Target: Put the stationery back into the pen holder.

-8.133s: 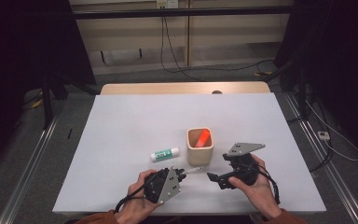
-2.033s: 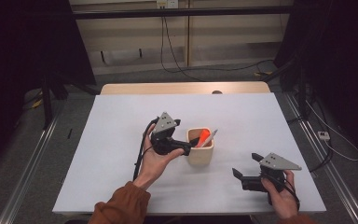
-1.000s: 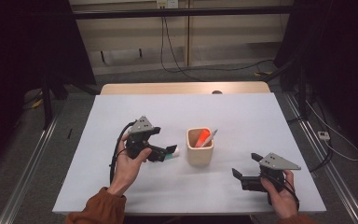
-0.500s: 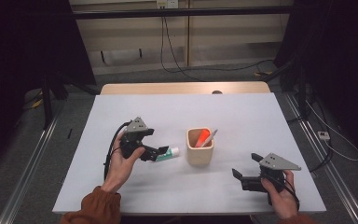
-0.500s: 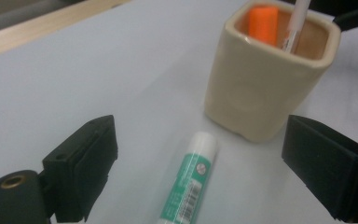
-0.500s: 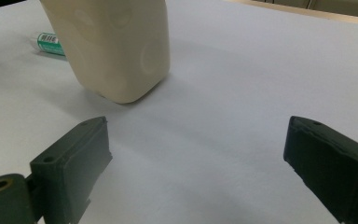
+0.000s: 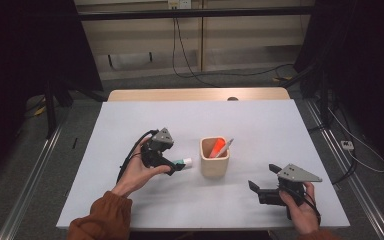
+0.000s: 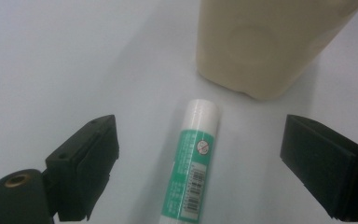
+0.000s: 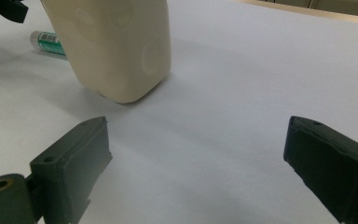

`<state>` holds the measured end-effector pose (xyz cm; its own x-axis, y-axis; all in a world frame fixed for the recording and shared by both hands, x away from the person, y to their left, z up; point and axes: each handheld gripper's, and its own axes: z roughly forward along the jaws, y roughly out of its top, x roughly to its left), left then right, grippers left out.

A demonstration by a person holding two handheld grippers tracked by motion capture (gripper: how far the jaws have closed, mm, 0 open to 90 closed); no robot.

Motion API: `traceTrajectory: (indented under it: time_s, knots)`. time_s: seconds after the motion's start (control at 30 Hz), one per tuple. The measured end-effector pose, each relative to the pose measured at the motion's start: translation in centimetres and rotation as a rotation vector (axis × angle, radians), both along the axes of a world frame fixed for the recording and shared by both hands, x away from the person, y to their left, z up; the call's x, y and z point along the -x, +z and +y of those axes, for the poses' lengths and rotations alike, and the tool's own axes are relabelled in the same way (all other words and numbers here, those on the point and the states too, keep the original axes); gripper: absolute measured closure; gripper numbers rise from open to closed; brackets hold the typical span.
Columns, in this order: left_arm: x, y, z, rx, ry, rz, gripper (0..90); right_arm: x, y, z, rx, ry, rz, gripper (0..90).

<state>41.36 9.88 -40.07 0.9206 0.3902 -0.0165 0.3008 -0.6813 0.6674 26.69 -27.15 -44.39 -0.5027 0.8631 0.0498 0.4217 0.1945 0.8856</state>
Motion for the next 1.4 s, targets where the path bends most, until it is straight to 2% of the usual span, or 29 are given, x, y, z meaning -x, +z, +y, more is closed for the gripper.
traceTrajectory:
  time_s: [0.03,0.1,0.13,0.2,0.37,0.4,0.5,0.53,0.57,0.93,1.0,1.07,1.13,1.3,1.4]
  knots:
    - [-0.1,0.0,-0.1,-0.020,0.004,-0.017,11.7,0.0,0.0,0.0,0.000,0.001,0.001,6.7]
    - [-0.3,-0.2,-0.2,-0.027,0.016,-0.021,16.6,0.0,0.0,0.0,0.000,0.002,0.003,6.7]
    - [-0.5,-0.4,-0.3,-0.050,0.013,-0.022,17.7,0.0,0.0,0.0,0.000,0.002,0.003,6.7]
    - [-0.6,-0.9,-0.6,-0.064,0.012,-0.005,18.6,0.0,0.0,0.0,0.001,0.002,0.004,6.7]
    - [-0.5,-1.5,-1.4,-0.120,-0.014,-0.005,29.0,0.0,0.0,0.1,0.002,0.002,0.004,6.7]
    - [-0.6,-1.5,-1.4,-0.123,-0.021,-0.005,33.0,0.0,0.0,0.1,0.003,0.003,0.005,6.7]
    - [-0.6,-1.8,-1.8,-0.126,-0.023,0.001,34.8,0.1,0.0,0.1,0.003,0.007,0.003,6.7]
    - [-0.6,-1.9,-1.9,-0.139,-0.041,0.001,37.5,0.1,0.0,0.1,0.003,0.008,0.003,6.7]
    - [-0.6,-2.0,-2.0,-0.133,-0.041,0.009,40.4,0.1,0.0,0.1,0.003,0.007,0.004,6.7]
    - [-0.7,-3.0,-2.8,-0.197,-0.071,0.022,51.8,0.1,-0.1,0.1,0.009,0.012,0.012,6.4]
    - [-0.6,-3.2,-3.2,-0.188,-0.064,0.027,53.4,0.1,-0.1,0.1,0.010,0.013,0.012,6.4]
    - [-0.7,-3.2,-3.4,-0.201,-0.069,0.032,56.0,0.1,-0.1,0.2,0.013,0.014,0.013,6.4]
    - [-0.8,-3.4,-3.2,-0.180,-0.071,0.057,59.1,0.2,-0.1,0.2,0.013,0.015,0.012,6.4]
    - [-1.0,-3.4,-3.1,-0.171,-0.073,0.087,65.0,0.2,-0.1,0.2,0.013,0.014,0.015,6.4]
    - [-0.9,-3.4,-3.2,-0.173,-0.071,0.083,65.3,0.2,-0.1,0.2,0.013,0.015,0.011,6.3]
